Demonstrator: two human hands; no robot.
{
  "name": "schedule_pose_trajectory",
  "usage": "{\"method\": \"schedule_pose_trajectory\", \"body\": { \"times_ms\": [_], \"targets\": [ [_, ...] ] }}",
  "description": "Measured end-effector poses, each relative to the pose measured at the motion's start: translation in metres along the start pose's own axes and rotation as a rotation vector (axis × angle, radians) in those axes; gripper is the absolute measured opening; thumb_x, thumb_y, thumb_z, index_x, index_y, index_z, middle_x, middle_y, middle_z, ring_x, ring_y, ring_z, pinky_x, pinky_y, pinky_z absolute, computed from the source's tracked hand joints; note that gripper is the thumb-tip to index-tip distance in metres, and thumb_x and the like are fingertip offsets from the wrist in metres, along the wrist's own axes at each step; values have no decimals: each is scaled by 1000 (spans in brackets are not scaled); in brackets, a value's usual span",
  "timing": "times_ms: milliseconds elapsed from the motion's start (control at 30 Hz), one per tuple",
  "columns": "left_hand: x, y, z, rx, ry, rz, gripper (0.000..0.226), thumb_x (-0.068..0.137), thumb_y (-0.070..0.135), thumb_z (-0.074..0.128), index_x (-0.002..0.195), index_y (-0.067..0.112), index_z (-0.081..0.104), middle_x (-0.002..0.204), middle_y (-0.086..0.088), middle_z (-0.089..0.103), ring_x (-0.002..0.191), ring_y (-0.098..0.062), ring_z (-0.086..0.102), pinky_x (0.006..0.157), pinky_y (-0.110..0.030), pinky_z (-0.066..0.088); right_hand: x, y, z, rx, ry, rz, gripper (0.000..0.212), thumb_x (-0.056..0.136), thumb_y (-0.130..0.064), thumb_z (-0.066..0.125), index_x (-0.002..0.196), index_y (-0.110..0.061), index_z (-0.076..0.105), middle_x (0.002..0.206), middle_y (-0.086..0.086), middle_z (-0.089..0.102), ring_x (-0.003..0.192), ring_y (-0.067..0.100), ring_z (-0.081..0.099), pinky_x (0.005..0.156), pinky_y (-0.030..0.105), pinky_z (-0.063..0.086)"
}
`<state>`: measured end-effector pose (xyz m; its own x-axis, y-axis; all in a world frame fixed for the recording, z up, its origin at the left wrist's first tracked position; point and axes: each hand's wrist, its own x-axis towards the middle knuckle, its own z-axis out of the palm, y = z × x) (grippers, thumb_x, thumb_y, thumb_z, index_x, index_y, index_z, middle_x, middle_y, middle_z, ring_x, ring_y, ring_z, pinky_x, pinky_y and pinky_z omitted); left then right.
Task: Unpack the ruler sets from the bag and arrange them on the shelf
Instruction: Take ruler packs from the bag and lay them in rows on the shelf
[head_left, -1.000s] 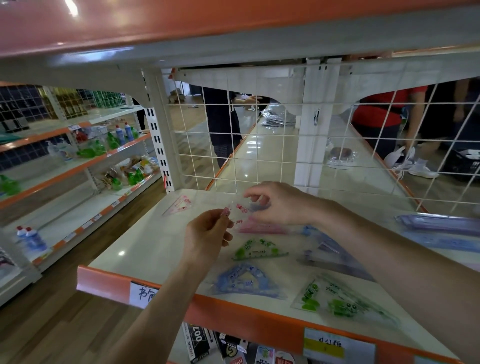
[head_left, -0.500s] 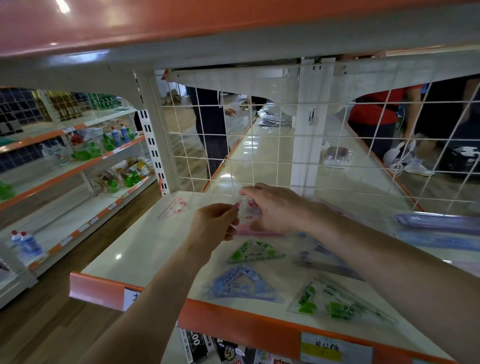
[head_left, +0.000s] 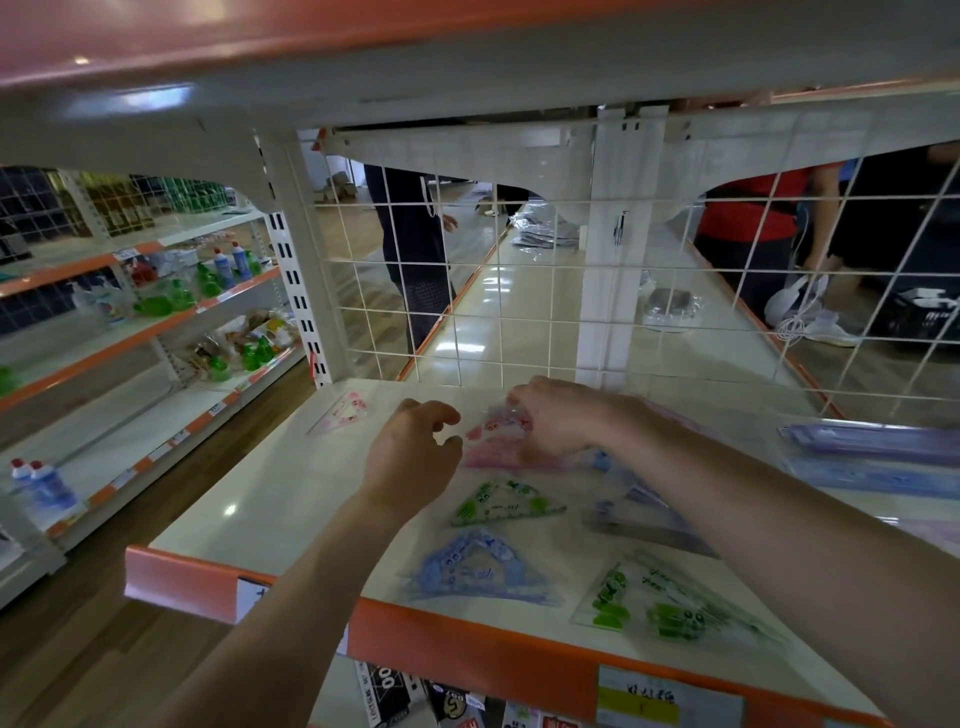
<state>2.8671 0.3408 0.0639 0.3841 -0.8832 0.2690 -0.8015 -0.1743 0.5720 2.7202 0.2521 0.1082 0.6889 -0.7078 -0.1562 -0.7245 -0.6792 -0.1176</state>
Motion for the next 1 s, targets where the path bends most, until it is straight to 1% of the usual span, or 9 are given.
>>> {"method": "schedule_pose_trajectory", "body": {
  "times_ms": [67, 200, 300, 433, 667, 767, 833, 933, 1000],
  "targets": [
    [-1, 0, 0, 72, -4, 33, 30, 89, 20, 61, 119, 21, 62, 114, 0, 53, 97, -16, 58, 77, -22, 44, 2, 1, 1, -14, -29, 4, 66, 82, -36, 70, 137, -13, 42, 125, 5, 49, 106, 22, 53, 80, 30, 45],
    [-6, -7, -4, 151, -4, 65, 29, 90, 21, 60, 119, 24, 61, 118, 2, 52, 109, -17, 55, 88, -27, 48, 6, -2, 2, -40, -71, -5, 65, 85, -36, 66, 141, -16, 40, 132, 5, 48, 112, 23, 52, 89, 32, 45],
    [-10, -16, -16, 177, -1, 19, 29, 91, 24, 58, 121, 27, 59, 119, 4, 50, 109, -15, 53, 90, -28, 48, 6, -16, -2, -1, -2, -59, 58, 91, -41, 59, 141, -18, 40, 136, 3, 42, 119, 22, 47, 91, 31, 40],
    [-16, -37, -34, 188, 13, -63, 30, 92, 26, 57, 122, 29, 58, 124, 5, 49, 110, -14, 53, 92, -28, 48, 24, -52, 3, 86, 81, -135, 46, 94, -34, 55, 137, -22, 45, 136, 3, 42, 122, 21, 45, 96, 33, 38],
    [-28, -82, -69, 199, 52, -157, 32, 91, 29, 59, 123, 29, 57, 125, 6, 48, 111, -13, 51, 91, -31, 50, 89, -115, 23, 86, 76, -156, 38, 92, -20, 48, 129, -15, 55, 132, 11, 48, 119, 28, 48, 97, 38, 42],
    [-32, -101, -81, 220, 69, -179, 31, 91, 29, 58, 122, 29, 58, 124, 6, 49, 106, -11, 53, 87, -28, 51, 112, -139, 31, 54, 29, -122, 39, 91, -16, 43, 128, -7, 52, 131, 15, 49, 118, 34, 49, 96, 40, 40],
    [-31, -110, -87, 244, 62, -192, 30, 92, 29, 58, 121, 29, 58, 123, 6, 48, 105, -11, 52, 86, -27, 51, 121, -152, 37, 34, -4, -97, 42, 92, -17, 40, 132, -8, 48, 133, 12, 49, 118, 35, 49, 96, 40, 39],
    [-19, -123, -93, 285, 68, -234, 30, 92, 30, 58, 121, 27, 58, 122, 4, 49, 107, -13, 52, 85, -30, 51, 125, -169, 50, 39, -16, -149, 47, 90, -22, 38, 136, -11, 42, 133, 11, 51, 112, 36, 53, 92, 42, 43],
    [-7, -131, -96, 309, 59, -280, 29, 91, 31, 58, 120, 25, 59, 121, 1, 52, 105, -17, 54, 82, -33, 51, 119, -180, 50, 24, -17, -210, 46, 93, -23, 41, 137, -12, 42, 134, 10, 51, 113, 34, 54, 93, 38, 45]
  ]
}}
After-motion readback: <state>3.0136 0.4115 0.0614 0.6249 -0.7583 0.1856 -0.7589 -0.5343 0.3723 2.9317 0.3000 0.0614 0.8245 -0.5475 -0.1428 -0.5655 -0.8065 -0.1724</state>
